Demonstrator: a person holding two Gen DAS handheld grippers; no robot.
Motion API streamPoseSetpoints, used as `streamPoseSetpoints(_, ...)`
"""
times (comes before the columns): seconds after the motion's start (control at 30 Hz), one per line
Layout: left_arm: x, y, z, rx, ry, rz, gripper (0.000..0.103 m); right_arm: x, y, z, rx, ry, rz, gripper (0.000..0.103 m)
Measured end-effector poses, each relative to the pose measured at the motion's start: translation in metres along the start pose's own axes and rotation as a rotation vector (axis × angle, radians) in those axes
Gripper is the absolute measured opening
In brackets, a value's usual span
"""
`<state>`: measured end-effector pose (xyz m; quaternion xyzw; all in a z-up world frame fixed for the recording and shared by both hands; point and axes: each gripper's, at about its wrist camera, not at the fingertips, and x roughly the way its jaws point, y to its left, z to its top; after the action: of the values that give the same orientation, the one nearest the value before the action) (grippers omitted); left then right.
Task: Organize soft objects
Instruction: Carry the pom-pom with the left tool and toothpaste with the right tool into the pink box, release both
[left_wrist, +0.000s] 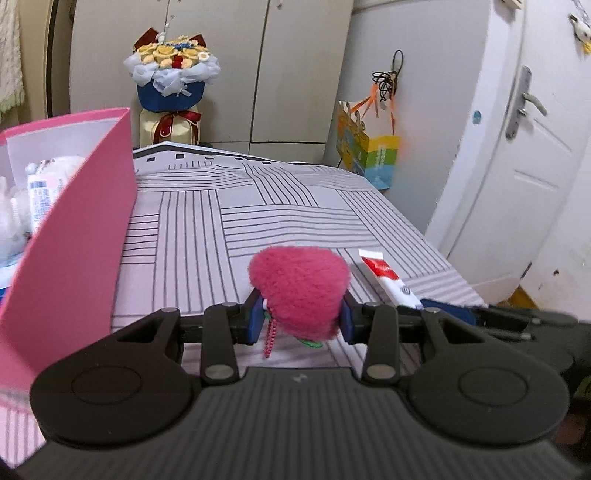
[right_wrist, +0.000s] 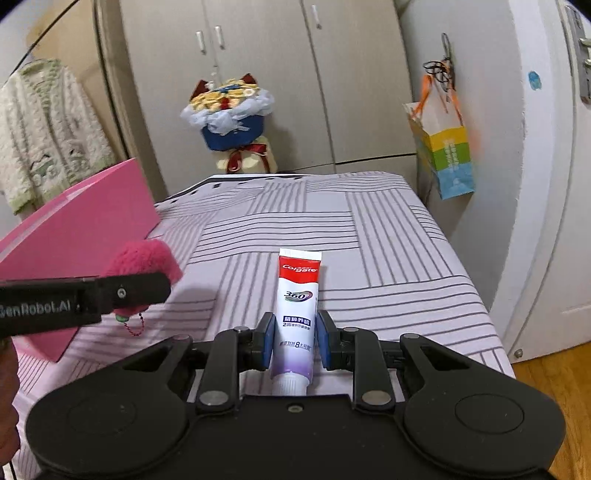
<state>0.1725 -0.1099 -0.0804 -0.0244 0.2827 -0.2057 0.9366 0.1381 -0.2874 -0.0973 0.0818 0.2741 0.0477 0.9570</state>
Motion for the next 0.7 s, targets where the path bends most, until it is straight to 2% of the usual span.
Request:
streamPoseSetpoints(0.43,-0.071,0.025,-0.020,-0.046,0.093,-0.140,0.038,-0.060,0.044,0.004,-0.238,0.007,0.101,0.028)
streamPoseSetpoints(0.57,-0.099,0.038,-0.022,-0.052,0.078,-0.134,0.038,-0.078,0.060,0.014,-0.282,-0.018,0.145,0.028)
streamPoseSetpoints(0.7,-0.129,0.050,-0.014,-0.048,0.020,-0.131,0.038,-0.092,0.083,0.026,-0.337,-0.077,0.176,0.028)
